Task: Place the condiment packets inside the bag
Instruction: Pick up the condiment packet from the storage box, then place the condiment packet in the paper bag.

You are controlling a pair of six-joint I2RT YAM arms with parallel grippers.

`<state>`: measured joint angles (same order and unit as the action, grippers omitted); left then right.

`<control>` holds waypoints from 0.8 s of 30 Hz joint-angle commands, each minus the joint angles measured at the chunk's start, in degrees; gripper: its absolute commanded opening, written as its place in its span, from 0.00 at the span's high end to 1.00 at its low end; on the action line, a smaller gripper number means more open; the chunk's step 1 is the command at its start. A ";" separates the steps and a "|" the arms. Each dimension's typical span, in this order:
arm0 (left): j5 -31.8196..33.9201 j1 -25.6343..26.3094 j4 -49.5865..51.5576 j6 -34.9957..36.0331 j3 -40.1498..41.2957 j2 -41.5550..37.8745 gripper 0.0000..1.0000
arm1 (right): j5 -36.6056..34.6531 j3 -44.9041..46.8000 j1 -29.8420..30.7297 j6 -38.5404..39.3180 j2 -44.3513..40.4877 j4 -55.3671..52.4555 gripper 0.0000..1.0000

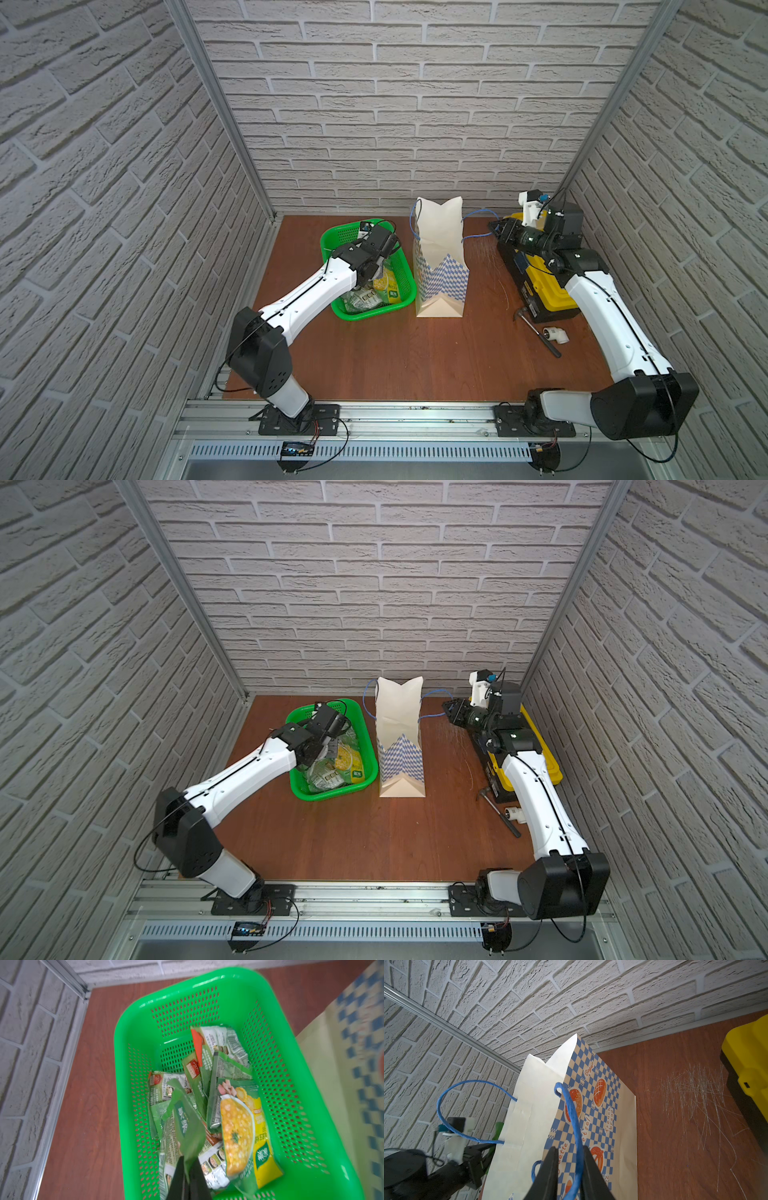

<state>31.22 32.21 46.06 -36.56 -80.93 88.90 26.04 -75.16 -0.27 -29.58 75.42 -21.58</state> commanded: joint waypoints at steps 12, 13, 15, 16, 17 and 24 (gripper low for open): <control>-2.61 15.94 -7.97 7.90 -15.64 -16.44 1.00 | 1.64 0.89 -0.23 -0.73 -1.68 3.30 0.77; -3.87 16.66 -9.30 7.99 -16.16 -16.57 1.00 | 1.78 0.89 -0.17 -0.66 -1.72 3.27 0.77; -6.72 17.47 -11.43 7.83 -17.20 -16.29 1.00 | 1.82 0.89 -0.17 -0.74 -1.72 3.39 0.77; -8.15 17.84 -12.65 7.73 -17.82 -15.83 1.00 | 1.88 0.89 -0.21 -0.78 -1.75 3.31 0.77; -9.36 18.13 -13.83 7.74 -18.26 -15.42 1.00 | 1.91 0.89 -0.17 -0.73 -1.74 3.35 0.77; -11.87 18.24 -19.86 8.66 -25.62 -5.90 1.00 | 2.48 0.91 -0.17 -0.83 -1.91 3.59 0.77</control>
<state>20.84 50.43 32.53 -29.36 -103.20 79.59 27.31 -74.76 -0.27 -29.89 75.11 -20.64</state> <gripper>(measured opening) 0.070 0.231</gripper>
